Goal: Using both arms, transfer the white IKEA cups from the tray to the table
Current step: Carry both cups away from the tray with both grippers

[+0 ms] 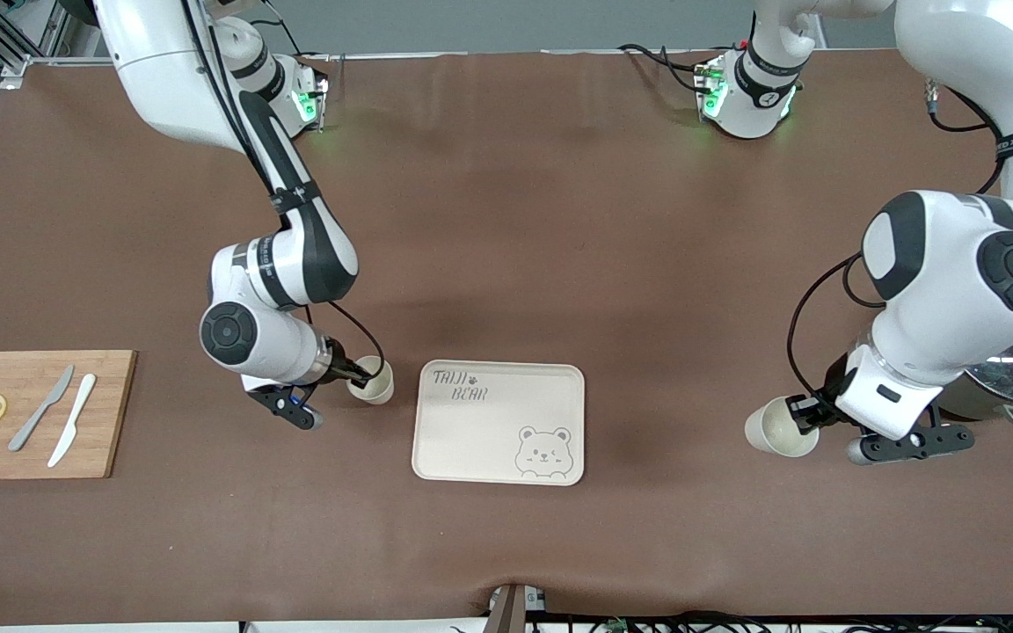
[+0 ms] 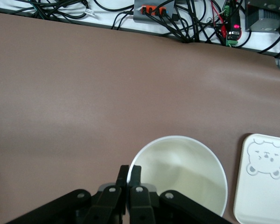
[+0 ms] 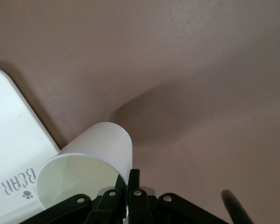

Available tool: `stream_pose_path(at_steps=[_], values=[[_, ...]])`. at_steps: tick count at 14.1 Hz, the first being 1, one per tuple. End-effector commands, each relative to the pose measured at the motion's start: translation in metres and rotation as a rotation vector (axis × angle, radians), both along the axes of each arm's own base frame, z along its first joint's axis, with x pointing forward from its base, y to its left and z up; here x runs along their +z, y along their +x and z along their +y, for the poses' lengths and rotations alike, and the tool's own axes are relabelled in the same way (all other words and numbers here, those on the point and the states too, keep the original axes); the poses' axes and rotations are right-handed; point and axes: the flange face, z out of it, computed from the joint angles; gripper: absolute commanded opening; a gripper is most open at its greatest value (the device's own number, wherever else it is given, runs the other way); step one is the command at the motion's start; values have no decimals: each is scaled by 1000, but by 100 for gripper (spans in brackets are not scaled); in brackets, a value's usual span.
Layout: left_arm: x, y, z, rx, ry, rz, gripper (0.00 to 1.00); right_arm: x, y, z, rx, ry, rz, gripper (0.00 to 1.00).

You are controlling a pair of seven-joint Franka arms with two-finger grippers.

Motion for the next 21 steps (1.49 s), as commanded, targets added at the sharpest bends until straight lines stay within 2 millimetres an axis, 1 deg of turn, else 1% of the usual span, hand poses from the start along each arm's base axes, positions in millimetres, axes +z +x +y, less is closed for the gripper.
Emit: stream_pose_path(at_steps=[1,2,4,6,7,9,10,12,13,14,16,18,19,20,21], values=[[-4,-16,1,3,14,-15,0,11,-10,-28,37,6,-7,0],[-14,-17,1,3,13,-19,0,6,-11,-39,62,8,-1,0],[-45,-25,3,7,7,-58,0,0,-15,-57,92,12,-7,0],[-72,-31,5,9,4,-89,0,-3,-18,-71,108,15,-19,0],[-83,-34,5,8,3,-101,0,-5,-18,-81,113,16,-17,0],[-105,-37,6,10,1,-115,0,-7,-19,-104,146,25,-15,0],[-115,-39,5,8,2,-123,0,-5,-18,-120,147,29,-17,0],[-130,-43,5,9,-2,-146,0,-8,-19,-137,172,35,-14,0],[-137,-44,5,9,-3,-153,0,-5,-18,-147,166,38,-18,0],[-142,-46,4,6,-3,-160,0,-5,-19,-154,167,39,-15,0],[-155,-46,5,8,-4,-172,0,-13,-24,-175,181,44,-3,0],[-167,-50,6,8,-5,-190,0,-17,-24,-203,216,55,-7,0],[-173,-51,6,9,-6,-201,0,-18,-25,-210,226,58,-7,0],[-180,-52,6,9,-7,-212,0,-21,-25,-221,214,59,-4,0],[-186,-53,6,9,-8,-218,0,-19,-25,-229,220,58,-7,0]])
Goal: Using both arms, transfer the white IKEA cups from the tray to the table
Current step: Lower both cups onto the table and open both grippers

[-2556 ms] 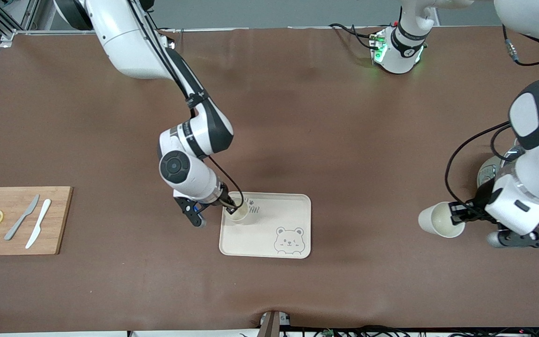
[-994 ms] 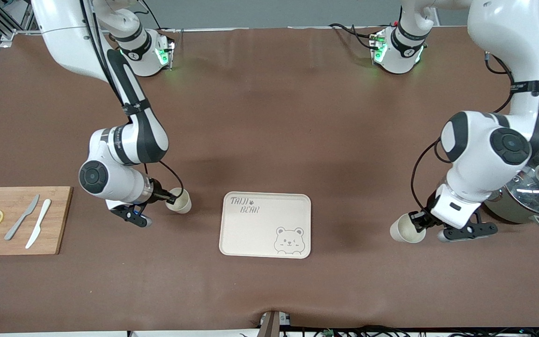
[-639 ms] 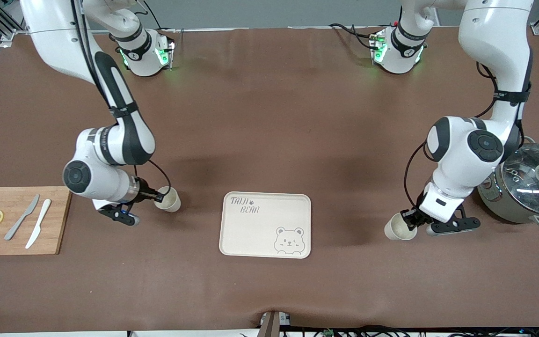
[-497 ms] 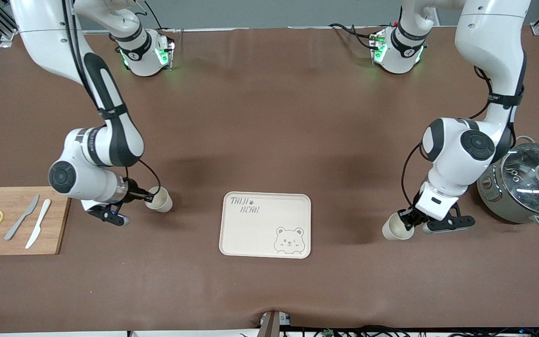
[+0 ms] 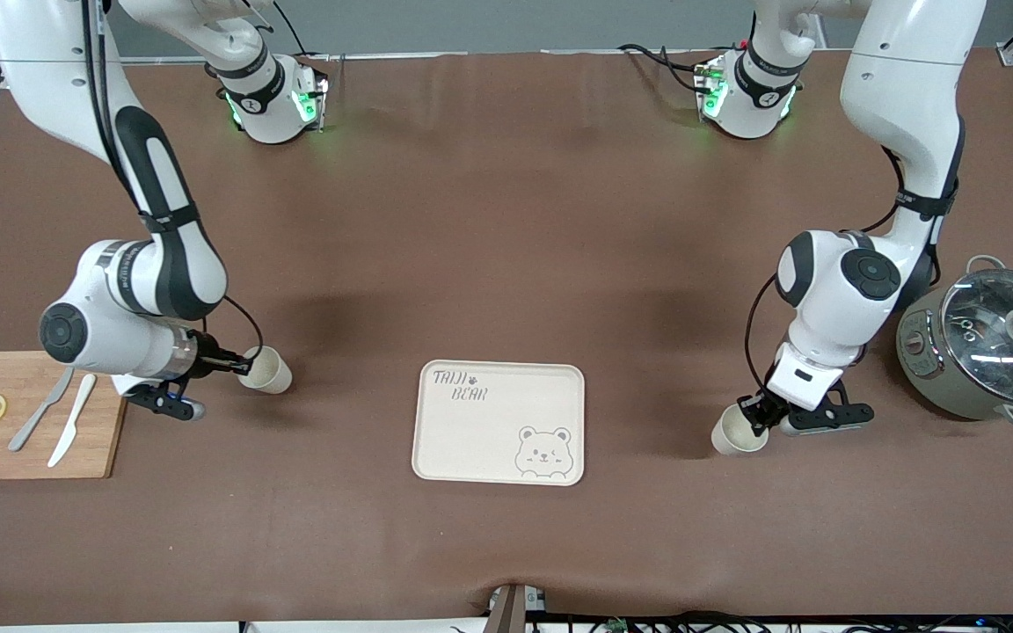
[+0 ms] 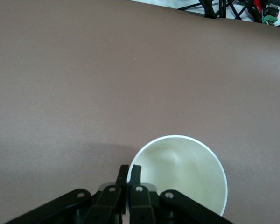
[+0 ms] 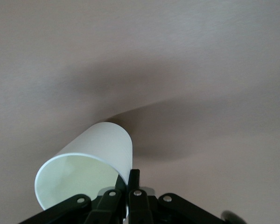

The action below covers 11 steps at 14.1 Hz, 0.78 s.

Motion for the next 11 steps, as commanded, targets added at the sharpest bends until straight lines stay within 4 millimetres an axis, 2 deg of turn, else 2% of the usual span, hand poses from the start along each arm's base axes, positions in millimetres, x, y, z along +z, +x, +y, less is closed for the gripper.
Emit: stream_pose_path(at_steps=[1,4,6,9,11], values=[[-15,-5,-2,-4,5,-33,0,9,-9,-19,32,3,-7,0],[-20,-6,1,-3,5,-39,0,5,-13,-61,70,12,-12,0],[-25,-6,2,-3,6,-44,0,4,-14,-72,75,14,-14,0],[-35,-6,2,-3,4,-64,0,2,-15,-97,102,20,-32,0],[-38,-6,2,-2,4,-67,0,-1,-16,-99,99,21,-27,0]])
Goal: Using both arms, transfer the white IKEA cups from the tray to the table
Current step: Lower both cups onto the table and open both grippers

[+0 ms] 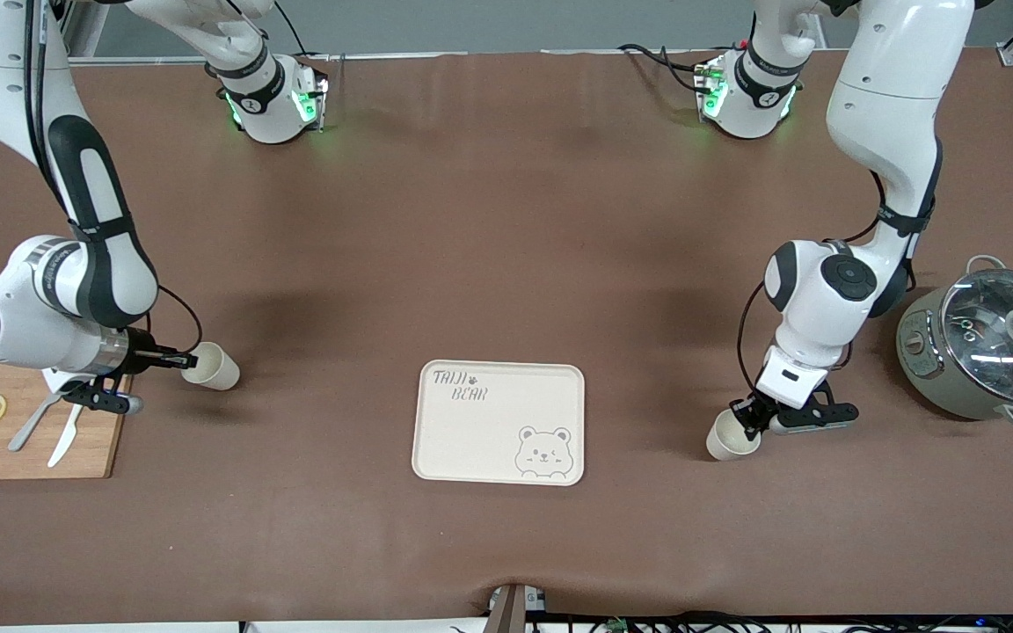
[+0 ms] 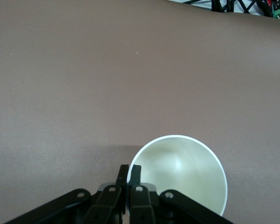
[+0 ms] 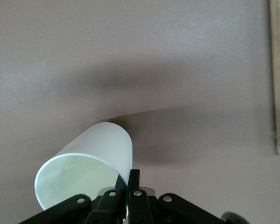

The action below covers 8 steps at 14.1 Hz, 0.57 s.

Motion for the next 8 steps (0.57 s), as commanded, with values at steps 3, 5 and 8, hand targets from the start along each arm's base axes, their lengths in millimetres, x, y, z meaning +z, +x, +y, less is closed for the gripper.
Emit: stream_pose_path(at_steps=[3,5,8], values=[[-3,-2,0,-3,3,-28,0,-3,-8,-7,11,1,4,0],[-4,-2,1,-2,2,-32,0,-4,-8,-9,8,0,4,0],[-8,-3,1,-2,2,-37,0,-5,-8,-11,5,0,4,0]])
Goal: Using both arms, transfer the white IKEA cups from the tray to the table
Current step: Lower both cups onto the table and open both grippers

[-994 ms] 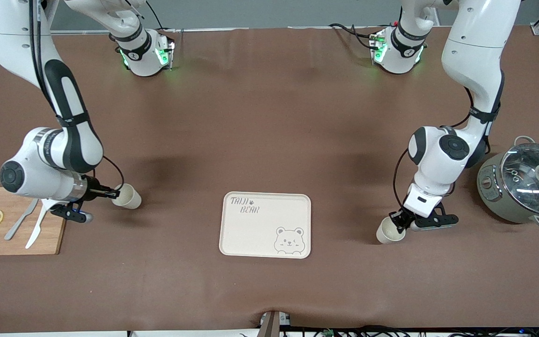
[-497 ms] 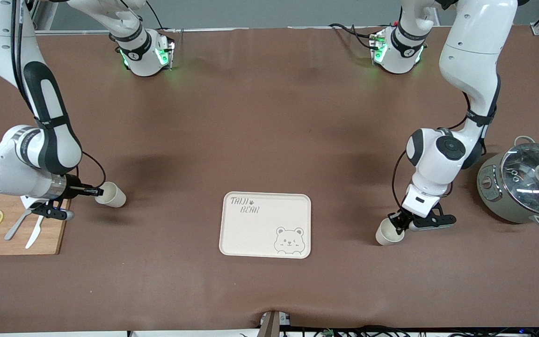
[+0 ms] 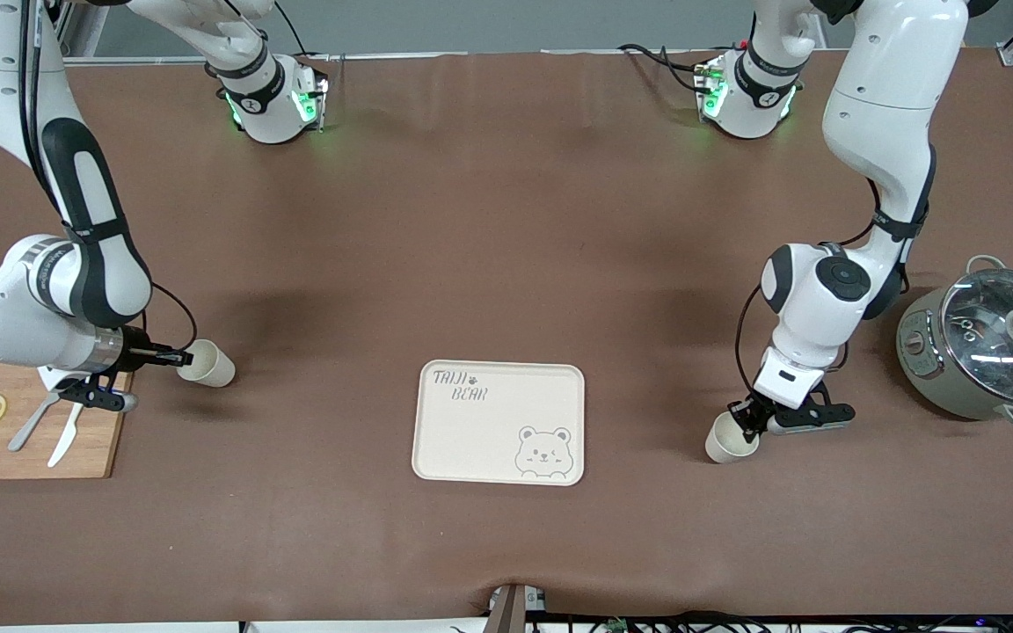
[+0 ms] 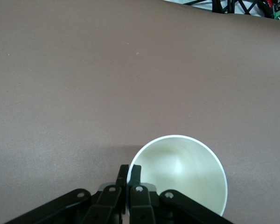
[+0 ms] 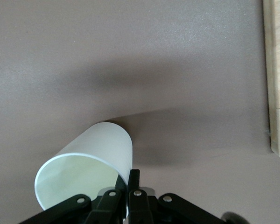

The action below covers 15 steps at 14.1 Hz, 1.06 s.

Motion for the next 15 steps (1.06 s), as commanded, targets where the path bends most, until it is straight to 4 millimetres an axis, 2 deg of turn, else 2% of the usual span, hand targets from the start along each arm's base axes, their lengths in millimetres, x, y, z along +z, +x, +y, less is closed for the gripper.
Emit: stream_pose_path(at_steps=[1,2,4,7,8,9,10,11,13,15], values=[[-2,-3,1,-3,4,-16,0,2,-4,-8,2,-2,-8,0],[-1,-2,0,-4,2,-19,0,0,-5,-8,2,-1,-5,0],[0,-2,0,-3,1,-21,19,1,-4,-9,1,-2,-6,0],[2,0,0,-3,1,-25,74,-3,-5,-10,-8,-1,1,0],[4,1,0,-3,1,-28,100,-3,-4,-10,-8,-2,-1,0],[8,2,0,-3,-1,-36,100,-2,-4,-10,-8,-2,-1,0],[12,4,1,0,-2,-43,100,-3,-4,-9,-12,-2,0,22],[19,8,2,3,-5,-57,100,-3,-4,-9,-31,5,3,51],[34,13,3,5,-8,-69,100,-2,-3,-9,-48,1,3,70],[56,22,3,5,-2,-25,100,-1,-3,-8,-53,2,4,78]])
